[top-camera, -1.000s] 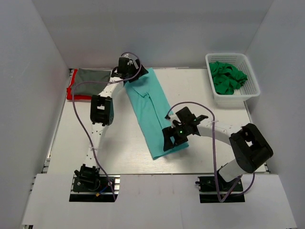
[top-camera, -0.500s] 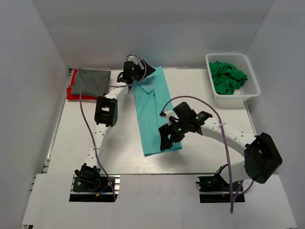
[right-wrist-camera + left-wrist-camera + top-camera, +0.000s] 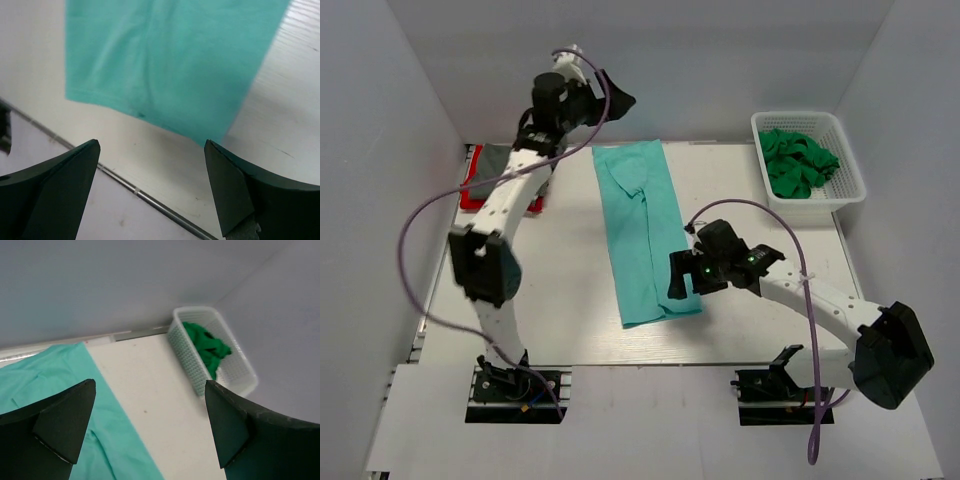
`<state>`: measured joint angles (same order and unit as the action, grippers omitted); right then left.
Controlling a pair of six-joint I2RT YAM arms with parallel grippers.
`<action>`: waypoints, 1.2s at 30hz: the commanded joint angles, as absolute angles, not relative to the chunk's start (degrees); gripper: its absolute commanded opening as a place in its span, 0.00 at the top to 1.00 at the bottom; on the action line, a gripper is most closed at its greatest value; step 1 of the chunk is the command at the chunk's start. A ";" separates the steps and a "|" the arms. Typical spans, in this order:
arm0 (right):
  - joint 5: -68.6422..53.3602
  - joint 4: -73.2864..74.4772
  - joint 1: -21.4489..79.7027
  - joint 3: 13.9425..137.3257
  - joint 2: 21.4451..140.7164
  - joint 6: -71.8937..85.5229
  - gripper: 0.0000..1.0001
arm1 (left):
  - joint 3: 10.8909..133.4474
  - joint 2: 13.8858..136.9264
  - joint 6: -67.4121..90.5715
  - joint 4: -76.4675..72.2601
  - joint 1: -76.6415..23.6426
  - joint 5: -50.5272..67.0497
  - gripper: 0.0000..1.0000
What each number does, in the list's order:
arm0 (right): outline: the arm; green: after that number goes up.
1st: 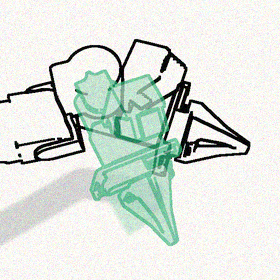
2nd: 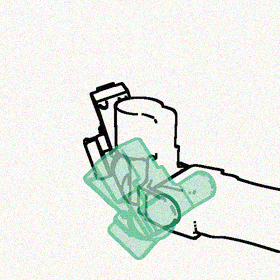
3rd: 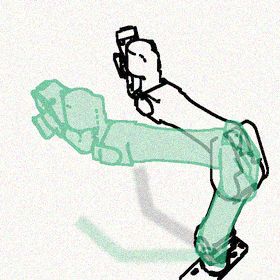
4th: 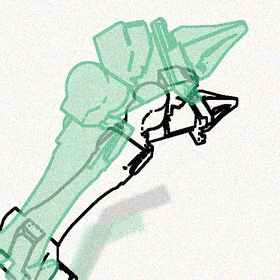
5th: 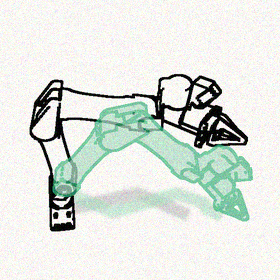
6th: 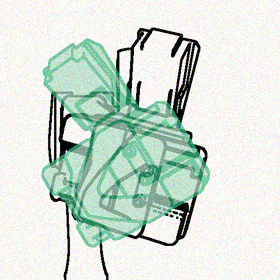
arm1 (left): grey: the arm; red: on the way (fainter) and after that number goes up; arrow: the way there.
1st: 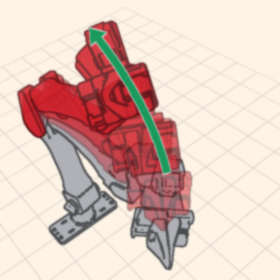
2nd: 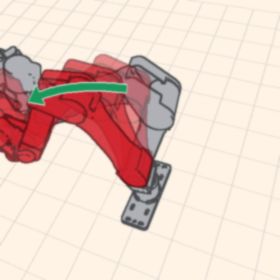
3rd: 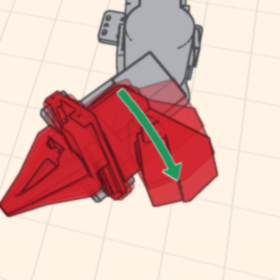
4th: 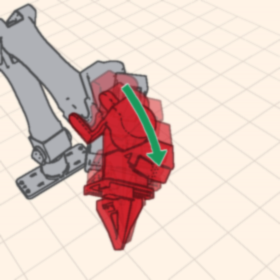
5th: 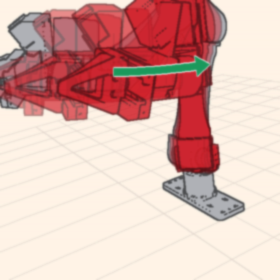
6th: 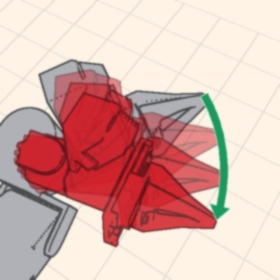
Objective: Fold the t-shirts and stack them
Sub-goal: Rotate the tshirt 90 degrees, then grab the bottom of the folded rectangular tshirt with both arms
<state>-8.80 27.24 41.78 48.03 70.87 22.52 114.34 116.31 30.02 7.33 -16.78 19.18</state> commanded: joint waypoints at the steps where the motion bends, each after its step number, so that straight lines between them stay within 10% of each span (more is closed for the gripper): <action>1: -0.79 26.55 40.61 45.44 71.71 30.49 0.10 | 99.19 101.31 28.81 16.51 -18.10 13.99 0.00; 10: -2.37 28.48 38.06 43.51 76.55 33.74 0.10 | 48.75 76.04 36.90 29.37 -24.25 22.80 0.00; 19: -6.59 25.32 36.91 40.34 77.61 36.39 0.11 | 42.19 77.42 37.97 29.64 -34.97 25.47 0.00; 27: -6.59 26.80 35.95 40.08 77.79 38.67 0.20 | 43.43 87.54 35.77 27.16 -39.19 29.00 0.37; 36: -5.63 25.14 34.98 40.69 80.59 36.91 0.56 | 42.80 89.99 36.30 27.15 -40.25 27.16 0.65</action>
